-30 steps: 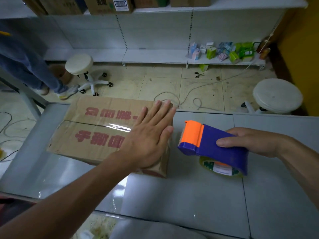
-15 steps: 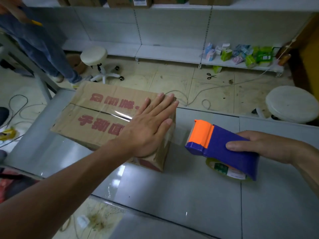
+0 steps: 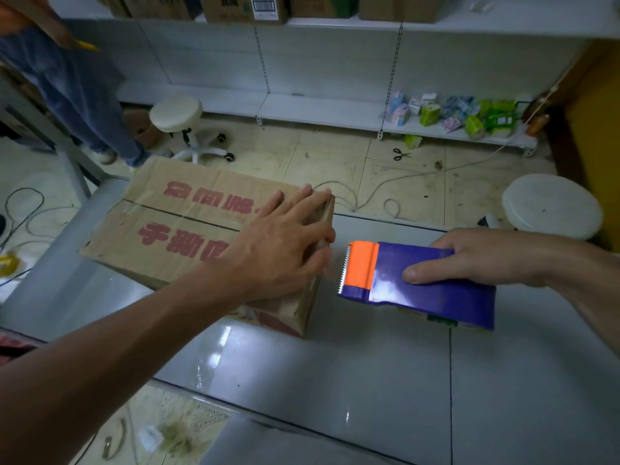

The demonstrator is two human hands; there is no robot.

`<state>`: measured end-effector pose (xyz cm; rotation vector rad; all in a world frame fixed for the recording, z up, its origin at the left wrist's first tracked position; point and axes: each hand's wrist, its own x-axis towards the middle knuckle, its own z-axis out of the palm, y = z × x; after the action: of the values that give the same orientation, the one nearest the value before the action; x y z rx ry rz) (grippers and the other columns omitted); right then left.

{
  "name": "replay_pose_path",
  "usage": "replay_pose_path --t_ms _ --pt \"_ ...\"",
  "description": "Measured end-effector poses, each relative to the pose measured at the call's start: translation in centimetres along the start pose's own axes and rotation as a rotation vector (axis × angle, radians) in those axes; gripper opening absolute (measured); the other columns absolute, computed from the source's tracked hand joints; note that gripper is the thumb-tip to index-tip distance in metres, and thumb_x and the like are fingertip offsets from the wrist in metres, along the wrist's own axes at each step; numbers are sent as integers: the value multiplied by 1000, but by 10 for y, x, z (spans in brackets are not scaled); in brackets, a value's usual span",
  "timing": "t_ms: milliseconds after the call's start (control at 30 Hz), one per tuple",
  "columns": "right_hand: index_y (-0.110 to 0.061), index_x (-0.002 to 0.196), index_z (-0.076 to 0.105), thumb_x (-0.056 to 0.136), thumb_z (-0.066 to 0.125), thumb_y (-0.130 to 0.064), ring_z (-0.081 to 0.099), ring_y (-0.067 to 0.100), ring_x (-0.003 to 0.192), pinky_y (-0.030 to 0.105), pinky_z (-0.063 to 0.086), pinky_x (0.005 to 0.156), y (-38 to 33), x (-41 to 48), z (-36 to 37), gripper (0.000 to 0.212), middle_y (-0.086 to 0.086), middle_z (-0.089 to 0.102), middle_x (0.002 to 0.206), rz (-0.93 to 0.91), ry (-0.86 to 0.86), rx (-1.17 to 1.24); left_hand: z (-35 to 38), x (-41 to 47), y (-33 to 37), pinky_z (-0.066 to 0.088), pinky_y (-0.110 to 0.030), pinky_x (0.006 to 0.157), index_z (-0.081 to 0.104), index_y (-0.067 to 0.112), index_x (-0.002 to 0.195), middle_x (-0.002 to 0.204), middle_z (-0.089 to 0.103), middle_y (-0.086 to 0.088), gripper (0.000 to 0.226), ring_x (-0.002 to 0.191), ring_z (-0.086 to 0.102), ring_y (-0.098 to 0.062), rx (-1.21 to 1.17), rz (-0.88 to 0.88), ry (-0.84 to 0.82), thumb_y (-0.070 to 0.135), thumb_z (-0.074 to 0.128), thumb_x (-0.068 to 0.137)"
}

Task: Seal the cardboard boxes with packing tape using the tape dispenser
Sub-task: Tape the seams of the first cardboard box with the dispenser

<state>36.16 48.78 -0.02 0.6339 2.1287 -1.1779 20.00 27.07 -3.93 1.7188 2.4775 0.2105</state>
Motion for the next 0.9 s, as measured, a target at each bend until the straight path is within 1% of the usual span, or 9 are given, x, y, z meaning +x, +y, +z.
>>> replay_pose_path --t_ms 200,367,467,567,633,700,800,867,900 --pt "-15 84 73 76 66 -56 68 10 59 22 45 58 -3 -6 1 42 0 75 74 36 8 1 -10 9 5 13 -52 119 65 32 97 156 25 -1 28 148 15 -22 -45 -47 -37 50 45 91" --pt "-15 90 72 72 69 -61 71 20 77 31 51 73 -16 2 0 49 2 75 81 91 63 -90 -6 15 7 11 -50 117 67 33 86 149 33 -1 29 142 23 -23 -87 -32 6 54 47 80" --pt "-16 85 70 70 72 -60 68 20 74 29 48 68 -25 5 0 47 3 72 80 123 82 -135 5 13 8 4 -57 118 67 32 85 148 35 -1 23 147 16 -23 -163 -33 56 48 51 81" --pt "-15 79 66 71 73 -57 67 21 70 28 46 63 -39 10 4 44 5 70 76 112 104 -198 9 11 2 9 -58 116 66 31 87 148 37 -3 20 146 19 -25 -156 -13 77 45 53 82" --pt "-17 81 63 75 72 -54 66 21 71 28 47 62 -53 11 4 38 5 68 78 99 112 -220 10 8 -2 10 -50 116 67 30 88 146 39 -5 18 143 24 -25 -141 -4 99 42 54 83" --pt "-19 81 58 79 71 -49 63 21 70 28 44 58 -63 13 2 33 5 65 79 70 129 -242 7 8 -6 8 -32 110 67 28 88 146 39 -5 18 139 25 -21 -135 -13 107 40 55 83" --pt "-17 76 59 76 73 -47 61 21 68 28 46 61 -67 20 6 33 4 62 77 103 208 -478 1 6 -10 13 -33 104 64 29 84 145 37 -4 14 134 25 -14 -141 -22 123 39 55 84" --pt "-14 77 65 70 76 -48 59 20 67 27 46 62 -43 23 7 36 3 62 75 233 266 -734 2 -1 -11 17 -38 104 60 30 80 145 36 -2 10 127 24 -8 -183 -21 109 38 56 85" --pt "-14 79 65 73 73 -50 58 19 67 27 45 62 -27 23 2 37 3 61 75 292 275 -724 3 -3 -13 18 -41 107 60 29 79 145 36 -1 11 128 23 -7 -198 -12 109 37 56 85"
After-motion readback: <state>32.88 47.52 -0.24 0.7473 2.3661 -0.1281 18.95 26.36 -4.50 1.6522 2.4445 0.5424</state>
